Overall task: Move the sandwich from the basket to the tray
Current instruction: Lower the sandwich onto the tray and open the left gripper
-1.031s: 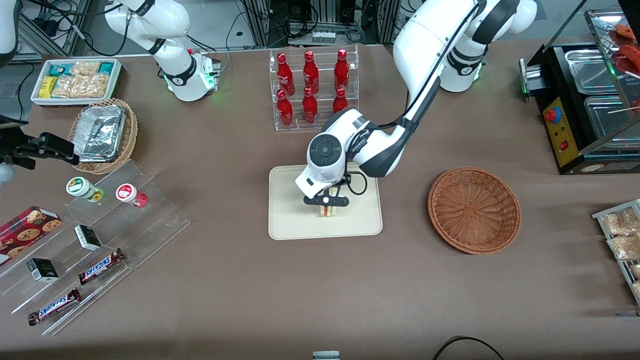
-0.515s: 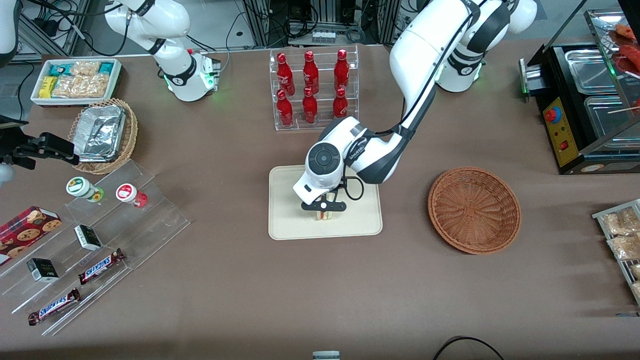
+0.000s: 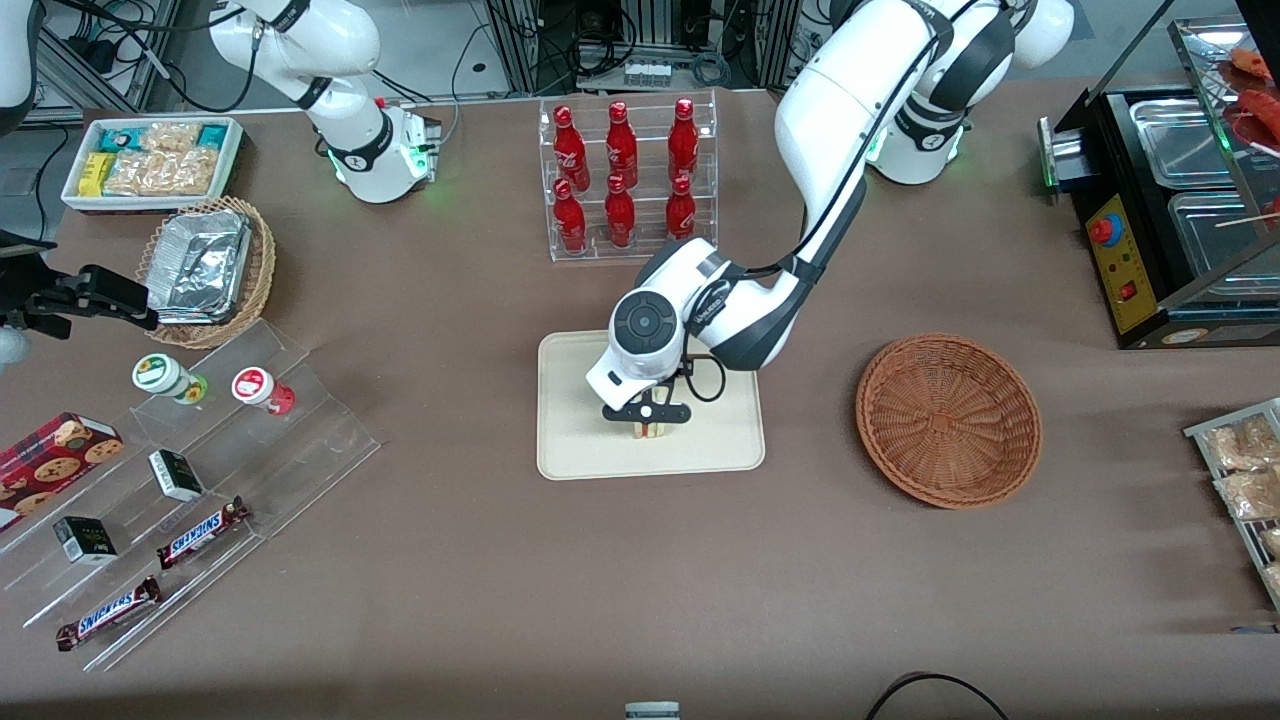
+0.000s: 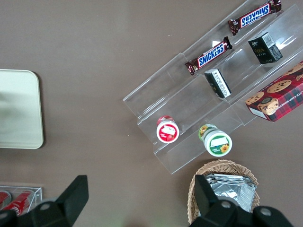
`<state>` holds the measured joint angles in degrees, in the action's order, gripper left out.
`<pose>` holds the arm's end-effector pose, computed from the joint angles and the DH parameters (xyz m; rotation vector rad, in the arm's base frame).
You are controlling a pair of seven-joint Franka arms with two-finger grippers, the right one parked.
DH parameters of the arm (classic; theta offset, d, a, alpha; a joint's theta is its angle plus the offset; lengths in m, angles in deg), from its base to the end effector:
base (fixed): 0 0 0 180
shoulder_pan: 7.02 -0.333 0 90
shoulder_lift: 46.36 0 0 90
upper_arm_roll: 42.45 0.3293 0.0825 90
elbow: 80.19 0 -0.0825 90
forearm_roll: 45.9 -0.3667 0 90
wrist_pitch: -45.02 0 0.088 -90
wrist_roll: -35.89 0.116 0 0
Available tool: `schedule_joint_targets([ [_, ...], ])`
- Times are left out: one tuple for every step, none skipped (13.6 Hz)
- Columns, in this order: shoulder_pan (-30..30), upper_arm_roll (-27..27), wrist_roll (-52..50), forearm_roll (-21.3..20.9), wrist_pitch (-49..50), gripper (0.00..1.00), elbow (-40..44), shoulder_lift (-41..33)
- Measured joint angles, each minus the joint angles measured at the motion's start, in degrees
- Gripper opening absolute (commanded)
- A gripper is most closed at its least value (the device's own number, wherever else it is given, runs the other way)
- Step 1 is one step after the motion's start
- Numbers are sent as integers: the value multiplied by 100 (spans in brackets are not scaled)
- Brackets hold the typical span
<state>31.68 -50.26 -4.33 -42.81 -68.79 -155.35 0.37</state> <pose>0.5109 -0.5111 0.2520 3.1085 -0.0759 -0.3127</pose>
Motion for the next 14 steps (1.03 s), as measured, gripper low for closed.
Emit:
schedule_joint_targets([
  [0,0,0,0,0,100,1,8],
  [0,0,0,0,0,100,2,17],
  [0,0,0,0,0,100,2,31],
  [0,0,0,0,-2,100,3,44],
  [0,0,0,0,-2,100,8,48],
  [0,0,0,0,-2,100,27,48],
  [0,0,0,0,-2,100,61,47],
  [0,0,-1,0,1,100,105,45],
  [0,0,-1,0,23,100,166,37],
  [0,0,-4,1,119,100,259,21],
  [0,0,-28,2,276,100,388,-7],
  [0,0,-79,4,490,100,549,-42],
  [-3,0,-118,6,718,100,722,-92],
  [-11,2,-129,6,907,100,868,-163],
])
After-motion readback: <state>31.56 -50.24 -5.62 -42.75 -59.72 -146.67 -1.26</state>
